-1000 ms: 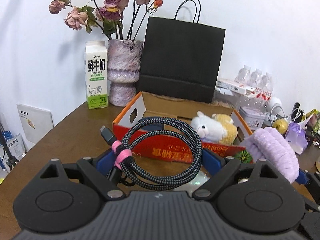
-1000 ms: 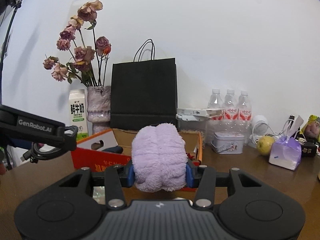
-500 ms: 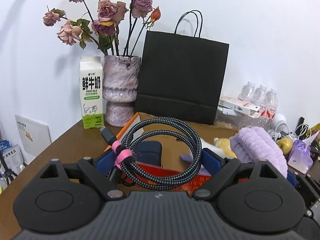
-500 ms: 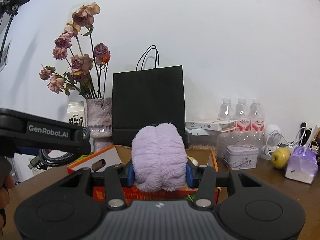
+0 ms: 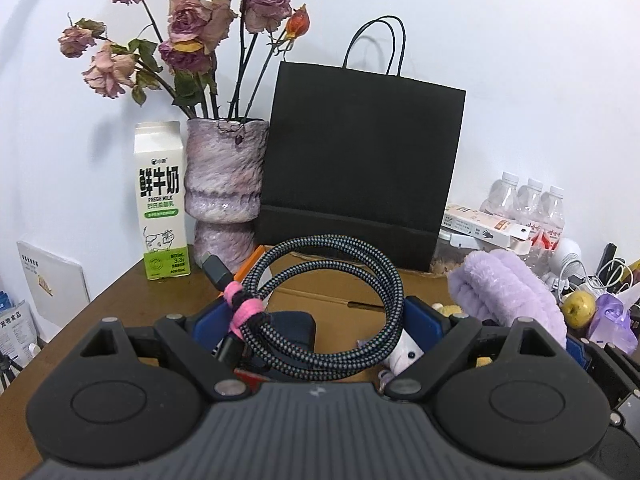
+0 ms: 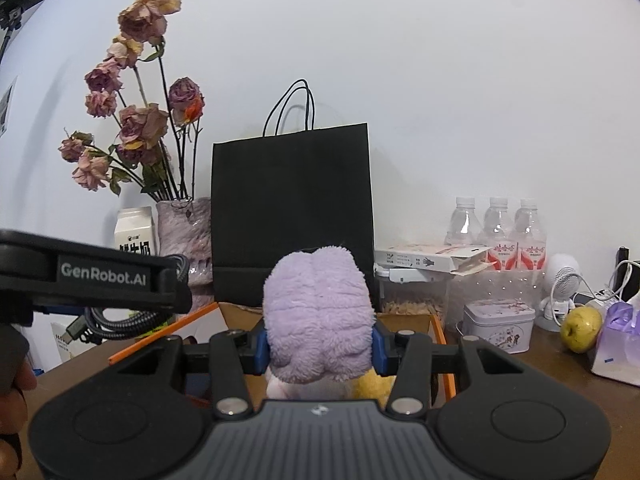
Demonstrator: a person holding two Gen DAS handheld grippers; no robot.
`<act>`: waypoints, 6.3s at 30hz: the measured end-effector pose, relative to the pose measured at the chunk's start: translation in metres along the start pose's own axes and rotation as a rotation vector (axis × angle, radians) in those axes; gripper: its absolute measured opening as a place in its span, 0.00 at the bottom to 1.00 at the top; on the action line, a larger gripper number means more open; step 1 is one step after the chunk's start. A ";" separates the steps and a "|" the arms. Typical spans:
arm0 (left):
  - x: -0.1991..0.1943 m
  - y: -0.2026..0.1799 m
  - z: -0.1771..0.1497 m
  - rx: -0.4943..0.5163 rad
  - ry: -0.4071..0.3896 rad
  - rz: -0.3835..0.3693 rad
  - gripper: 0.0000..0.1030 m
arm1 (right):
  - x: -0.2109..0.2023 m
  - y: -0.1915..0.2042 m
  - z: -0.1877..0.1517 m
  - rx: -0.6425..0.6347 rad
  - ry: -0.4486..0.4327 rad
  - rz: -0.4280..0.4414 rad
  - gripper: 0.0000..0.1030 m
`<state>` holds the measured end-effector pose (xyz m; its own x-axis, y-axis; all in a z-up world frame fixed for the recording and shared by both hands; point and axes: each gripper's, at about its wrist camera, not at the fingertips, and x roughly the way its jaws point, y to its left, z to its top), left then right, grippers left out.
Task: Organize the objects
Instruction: 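Carry the black cable and lavender cloth in both grippers over the red box, then open the right gripper dropping the cloth while the left releases the cable into the box, then withdraw both grippers from the box back over the table, then close the right gripper on the white cloth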
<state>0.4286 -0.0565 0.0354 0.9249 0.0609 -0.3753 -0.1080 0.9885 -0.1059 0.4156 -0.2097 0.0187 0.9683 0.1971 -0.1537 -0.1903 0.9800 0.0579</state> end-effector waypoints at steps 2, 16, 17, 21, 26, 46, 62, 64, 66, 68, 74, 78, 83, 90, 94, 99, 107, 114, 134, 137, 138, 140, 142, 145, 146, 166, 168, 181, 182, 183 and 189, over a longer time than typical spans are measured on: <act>0.007 -0.002 0.002 0.005 0.000 -0.001 0.89 | 0.006 -0.002 0.002 0.004 0.001 0.002 0.44; 0.044 -0.004 0.012 0.011 0.010 0.004 0.89 | 0.045 -0.009 0.013 -0.010 0.041 -0.002 0.44; 0.048 -0.004 0.013 0.010 0.013 0.004 0.89 | 0.048 -0.009 0.013 -0.014 0.046 -0.003 0.44; 0.057 -0.004 0.015 0.010 0.017 0.007 0.89 | 0.057 -0.010 0.015 -0.020 0.062 -0.009 0.44; 0.068 -0.004 0.018 0.017 0.022 0.007 0.89 | 0.069 -0.011 0.016 -0.025 0.088 -0.009 0.44; 0.102 -0.003 0.018 0.050 0.062 0.000 0.90 | 0.097 -0.018 0.010 -0.032 0.170 -0.014 0.44; 0.106 0.000 0.017 0.022 0.081 0.001 1.00 | 0.098 -0.021 0.009 0.007 0.193 -0.049 1.00; 0.106 0.000 0.017 0.021 0.081 0.002 1.00 | 0.097 -0.021 0.010 0.004 0.191 -0.050 1.00; 0.106 0.000 0.017 0.021 0.081 0.001 1.00 | 0.096 -0.020 0.010 0.004 0.190 -0.051 1.00; 0.106 0.000 0.016 0.022 0.082 0.003 1.00 | 0.096 -0.020 0.010 0.004 0.192 -0.051 1.00; 0.105 0.000 0.015 0.022 0.088 0.004 1.00 | 0.093 -0.019 0.011 0.003 0.196 -0.049 1.00; 0.103 -0.001 0.014 0.024 0.089 -0.002 1.00 | 0.089 -0.019 0.012 -0.002 0.198 -0.051 1.00; 0.098 -0.003 0.012 0.030 0.086 -0.010 1.00 | 0.081 -0.018 0.012 -0.009 0.193 -0.047 1.00; 0.087 -0.002 0.006 0.031 0.085 -0.015 1.00 | 0.070 -0.017 0.011 -0.030 0.189 -0.040 1.00; 0.078 0.000 0.001 0.011 0.070 -0.009 1.00 | 0.060 -0.016 0.009 -0.048 0.180 -0.039 1.00; 0.065 0.001 -0.006 0.015 0.060 -0.012 1.00 | 0.044 -0.016 0.005 -0.060 0.171 -0.038 1.00; 0.042 0.000 -0.023 0.025 0.064 -0.019 1.00 | 0.016 -0.016 -0.004 -0.060 0.144 -0.025 1.00; 0.021 -0.001 -0.039 0.025 0.080 -0.023 1.00 | -0.013 -0.015 -0.016 -0.067 0.147 -0.027 1.00; -0.037 -0.003 -0.088 0.052 0.146 -0.048 1.00 | -0.090 -0.013 -0.047 -0.069 0.182 -0.033 1.00; -0.045 -0.002 -0.094 0.061 0.153 -0.050 1.00 | -0.099 -0.011 -0.052 -0.072 0.196 -0.035 1.00; -0.047 -0.001 -0.096 0.063 0.158 -0.051 1.00 | -0.101 -0.010 -0.054 -0.074 0.202 -0.036 1.00; -0.051 0.000 -0.101 0.071 0.168 -0.051 1.00 | -0.106 -0.009 -0.057 -0.079 0.214 -0.034 1.00; -0.054 0.002 -0.106 0.077 0.179 -0.050 1.00 | -0.111 -0.009 -0.061 -0.083 0.222 -0.034 1.00; -0.060 0.006 -0.111 0.077 0.195 -0.050 1.00 | -0.118 -0.008 -0.065 -0.086 0.230 -0.038 1.00; -0.062 0.008 -0.113 0.078 0.198 -0.049 1.00 | -0.121 -0.007 -0.066 -0.086 0.233 -0.040 1.00; -0.088 0.037 -0.133 0.079 0.223 -0.040 1.00 | -0.133 -0.005 -0.072 -0.097 0.288 -0.048 1.00; -0.088 0.039 -0.132 0.075 0.221 -0.042 1.00 | -0.127 -0.005 -0.073 -0.095 0.321 -0.051 1.00; -0.087 0.044 -0.131 0.047 0.229 -0.053 1.00 | -0.078 -0.010 -0.083 -0.004 0.514 -0.050 0.96; -0.087 0.045 -0.131 0.046 0.230 -0.054 1.00 | -0.074 -0.011 -0.084 0.011 0.527 -0.049 0.96; -0.087 0.045 -0.131 0.044 0.231 -0.054 1.00 | -0.072 -0.012 -0.084 0.018 0.523 -0.058 0.96; -0.086 0.045 -0.130 0.038 0.232 -0.060 1.00 | -0.057 -0.007 -0.082 -0.010 0.523 -0.061 0.86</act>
<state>0.2965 -0.0349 -0.0570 0.8202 -0.0274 -0.5714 -0.0373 0.9942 -0.1012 0.3482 -0.2260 -0.0535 0.7679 0.1242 -0.6284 -0.1400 0.9898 0.0246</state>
